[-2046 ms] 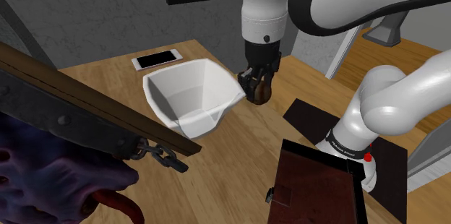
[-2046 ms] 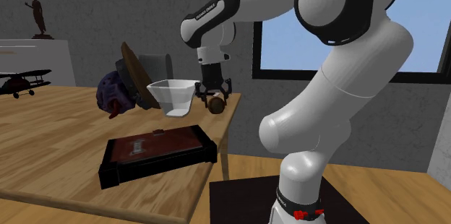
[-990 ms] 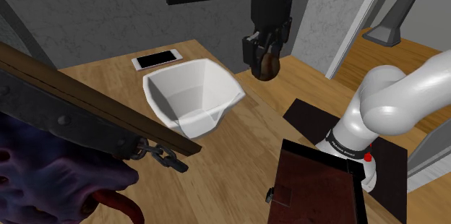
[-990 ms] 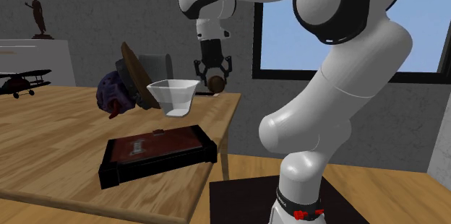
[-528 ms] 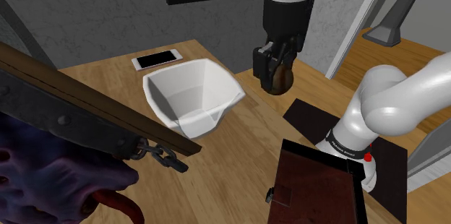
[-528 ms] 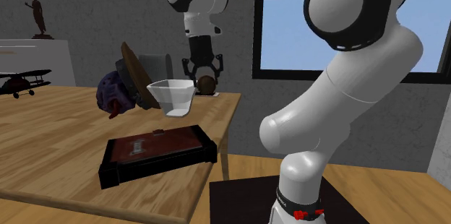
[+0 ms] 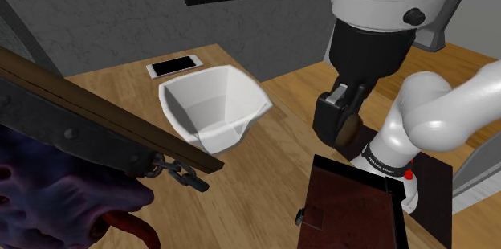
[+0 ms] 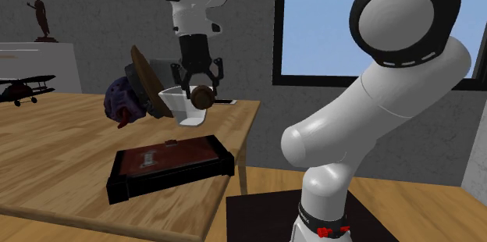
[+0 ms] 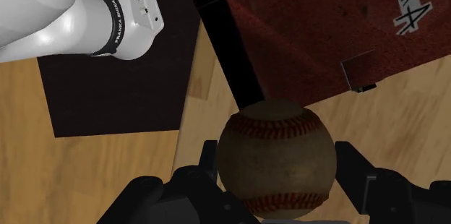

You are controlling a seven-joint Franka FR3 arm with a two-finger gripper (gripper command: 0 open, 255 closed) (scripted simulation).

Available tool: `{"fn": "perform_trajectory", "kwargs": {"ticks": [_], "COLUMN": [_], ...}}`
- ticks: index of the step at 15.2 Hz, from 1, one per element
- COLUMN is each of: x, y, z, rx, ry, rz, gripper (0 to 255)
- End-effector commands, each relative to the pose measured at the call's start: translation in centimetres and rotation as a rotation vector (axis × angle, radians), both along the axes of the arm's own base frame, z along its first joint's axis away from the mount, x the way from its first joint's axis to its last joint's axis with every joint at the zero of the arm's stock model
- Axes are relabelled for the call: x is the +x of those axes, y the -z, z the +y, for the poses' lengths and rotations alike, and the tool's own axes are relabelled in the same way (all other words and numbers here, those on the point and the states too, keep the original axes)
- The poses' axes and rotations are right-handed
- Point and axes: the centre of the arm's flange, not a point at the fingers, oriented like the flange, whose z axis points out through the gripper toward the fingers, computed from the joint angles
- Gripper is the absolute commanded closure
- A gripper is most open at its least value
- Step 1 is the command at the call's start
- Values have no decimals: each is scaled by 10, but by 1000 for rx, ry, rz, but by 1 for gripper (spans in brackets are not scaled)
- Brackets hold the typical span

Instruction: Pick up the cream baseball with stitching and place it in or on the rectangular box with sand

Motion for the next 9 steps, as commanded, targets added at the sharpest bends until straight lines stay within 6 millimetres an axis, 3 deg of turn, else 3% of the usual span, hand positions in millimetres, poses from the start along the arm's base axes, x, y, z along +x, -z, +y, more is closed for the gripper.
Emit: {"fn": "perform_trajectory", "kwargs": {"ticks": [1, 7, 9], "x": [-21, -84, -90], "y": [0, -2, 3], "z": [19, 68, 73], "rx": [0, 0, 0], "ry": [1, 1, 1], "rz": [1, 1, 1], "gripper": [255, 255, 255]}}
